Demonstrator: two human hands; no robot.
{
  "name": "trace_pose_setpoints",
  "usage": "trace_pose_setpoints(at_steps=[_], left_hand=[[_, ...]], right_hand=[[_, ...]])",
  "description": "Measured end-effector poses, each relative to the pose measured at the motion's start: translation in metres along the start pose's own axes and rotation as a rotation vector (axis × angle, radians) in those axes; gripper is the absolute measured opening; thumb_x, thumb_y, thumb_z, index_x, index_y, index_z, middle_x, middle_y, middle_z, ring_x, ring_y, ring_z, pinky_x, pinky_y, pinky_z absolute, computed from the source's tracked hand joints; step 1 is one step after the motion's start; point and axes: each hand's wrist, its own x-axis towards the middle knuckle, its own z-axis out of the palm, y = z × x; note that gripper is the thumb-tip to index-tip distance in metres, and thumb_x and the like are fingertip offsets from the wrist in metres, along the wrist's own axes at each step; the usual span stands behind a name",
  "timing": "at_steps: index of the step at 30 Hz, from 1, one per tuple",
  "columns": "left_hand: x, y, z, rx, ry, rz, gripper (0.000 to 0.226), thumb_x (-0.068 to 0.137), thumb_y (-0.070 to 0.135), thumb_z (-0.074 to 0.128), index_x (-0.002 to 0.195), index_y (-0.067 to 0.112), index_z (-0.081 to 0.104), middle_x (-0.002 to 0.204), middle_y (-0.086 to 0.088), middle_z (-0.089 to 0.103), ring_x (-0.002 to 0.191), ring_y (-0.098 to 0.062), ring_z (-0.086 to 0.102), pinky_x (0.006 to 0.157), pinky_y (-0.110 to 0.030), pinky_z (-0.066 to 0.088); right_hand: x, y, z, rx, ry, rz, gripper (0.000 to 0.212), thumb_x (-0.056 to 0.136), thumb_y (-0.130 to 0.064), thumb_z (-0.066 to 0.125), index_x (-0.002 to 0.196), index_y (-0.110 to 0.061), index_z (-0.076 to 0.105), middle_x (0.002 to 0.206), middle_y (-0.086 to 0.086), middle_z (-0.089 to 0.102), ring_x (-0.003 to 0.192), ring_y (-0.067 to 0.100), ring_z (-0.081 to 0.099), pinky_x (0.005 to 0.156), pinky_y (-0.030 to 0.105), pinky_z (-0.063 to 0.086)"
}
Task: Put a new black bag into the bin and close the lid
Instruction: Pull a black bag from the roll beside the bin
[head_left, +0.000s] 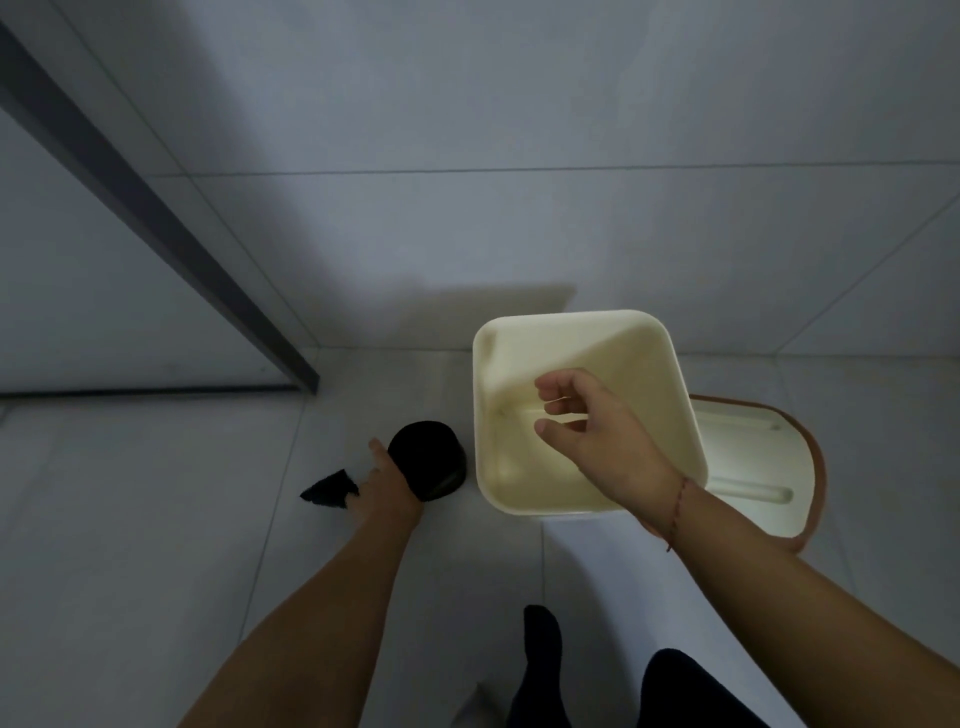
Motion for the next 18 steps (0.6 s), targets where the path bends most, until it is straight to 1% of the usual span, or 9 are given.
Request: trace_pose_setpoints(at_steps=[2,4,6,7,9,11,13,15,18], left_hand=[[0.000,-0.006,0.001,0.078,0.028,0.016,0.094,0.087,0.028,0.056,0.151,0.015,-0.012,0.137,-0.014,0.054,0.122,-0.029,0.054,0.109,-0.045,0.034],[0.000,-0.008,-0.003,0.101,0.065,0.077,0.082,0.088,0.023,0.054,0.151,0.014,0.002,0.132,-0.014,0.058,0.117,-0.030,0.058,0.104,-0.042,0.039],[-0.003,-0.006,-0.009,0.030,0.046,0.129,0.083,0.086,0.025,0.058,0.151,0.015,0.006,0.134,-0.015,0.055,0.117,-0.031,0.056,0.100,-0.043,0.041],[-0.005,-0.005,-0.012,-0.020,0.016,0.145,0.096,0.082,0.030,0.065,0.151,0.017,0.001,0.140,-0.015,0.047,0.123,-0.033,0.051,0.101,-0.045,0.041],[-0.010,-0.004,-0.019,-0.095,-0.008,0.162,0.124,0.066,0.040,0.079,0.151,0.023,-0.010,0.153,-0.015,0.021,0.135,-0.036,0.034,0.104,-0.050,0.039],[-0.009,-0.001,-0.023,-0.108,0.013,0.190,0.134,0.059,0.043,0.083,0.150,0.028,-0.014,0.159,-0.010,0.000,0.142,-0.037,0.020,0.106,-0.055,0.036],[-0.002,0.004,-0.023,-0.059,0.018,0.241,0.133,0.060,0.042,0.083,0.149,0.030,-0.016,0.160,-0.008,-0.008,0.144,-0.038,0.014,0.107,-0.057,0.034],[0.005,0.010,-0.019,0.014,0.014,0.298,0.130,0.062,0.042,0.081,0.150,0.030,-0.014,0.160,-0.007,-0.006,0.144,-0.038,0.014,0.107,-0.056,0.034],[0.015,0.016,-0.014,0.080,0.041,0.352,0.116,0.068,0.039,0.076,0.152,0.025,-0.003,0.156,-0.009,0.011,0.137,-0.037,0.026,0.100,-0.052,0.041]], right_hand=[[0.000,-0.001,0.003,-0.011,-0.007,-0.009,0.032,0.082,-0.009,0.064,0.111,-0.020,0.056,0.109,-0.006,0.058,0.095,0.003,0.054,0.087,0.020,0.047],[0.001,-0.001,0.007,-0.024,-0.021,-0.012,0.031,0.082,-0.009,0.064,0.109,-0.022,0.055,0.109,-0.006,0.058,0.096,0.006,0.055,0.088,0.024,0.048],[0.002,-0.001,0.010,-0.043,-0.036,-0.014,0.030,0.082,-0.009,0.064,0.108,-0.021,0.055,0.110,-0.005,0.058,0.097,0.008,0.055,0.088,0.025,0.047],[0.002,0.000,0.011,-0.053,-0.040,-0.011,0.030,0.082,-0.010,0.064,0.109,-0.021,0.055,0.111,-0.004,0.058,0.098,0.009,0.055,0.088,0.025,0.047],[0.002,0.000,0.015,-0.067,-0.047,-0.005,0.031,0.082,-0.010,0.064,0.109,-0.022,0.055,0.113,-0.003,0.058,0.099,0.010,0.055,0.088,0.025,0.048],[0.001,0.000,0.016,-0.074,-0.052,-0.007,0.032,0.081,-0.011,0.064,0.109,-0.023,0.055,0.114,-0.003,0.058,0.099,0.009,0.056,0.089,0.025,0.048],[0.002,0.000,0.016,-0.073,-0.049,-0.011,0.033,0.081,-0.012,0.065,0.110,-0.023,0.055,0.113,-0.004,0.058,0.098,0.008,0.056,0.089,0.025,0.048],[0.002,0.002,0.014,-0.081,-0.041,-0.010,0.033,0.081,-0.013,0.065,0.110,-0.024,0.055,0.112,-0.006,0.058,0.098,0.006,0.056,0.088,0.024,0.048],[0.003,0.005,0.009,-0.080,-0.026,-0.006,0.031,0.081,-0.014,0.065,0.107,-0.027,0.054,0.110,-0.010,0.057,0.096,0.003,0.055,0.084,0.019,0.047]])
